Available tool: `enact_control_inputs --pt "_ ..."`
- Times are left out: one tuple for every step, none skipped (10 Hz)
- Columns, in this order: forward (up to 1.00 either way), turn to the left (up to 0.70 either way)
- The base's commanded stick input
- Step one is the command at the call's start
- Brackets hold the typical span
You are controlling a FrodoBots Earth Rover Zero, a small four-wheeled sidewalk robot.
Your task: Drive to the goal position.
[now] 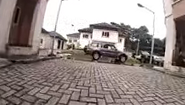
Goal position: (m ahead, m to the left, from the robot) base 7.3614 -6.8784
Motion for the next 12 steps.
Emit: enact_control_inputs --pt "0.7 0.0" --pt "0.7 0.0" --pt "0.7 0.0" --pt "0.7 0.0" --pt "0.7 0.0" --pt "0.7 0.0" --pt "0.7 0.0" --pt "0.7 0.0" --pt "0.7 0.0" --pt "0.7 0.0" --pt "0.7 0.0" --pt "0.7 0.0"
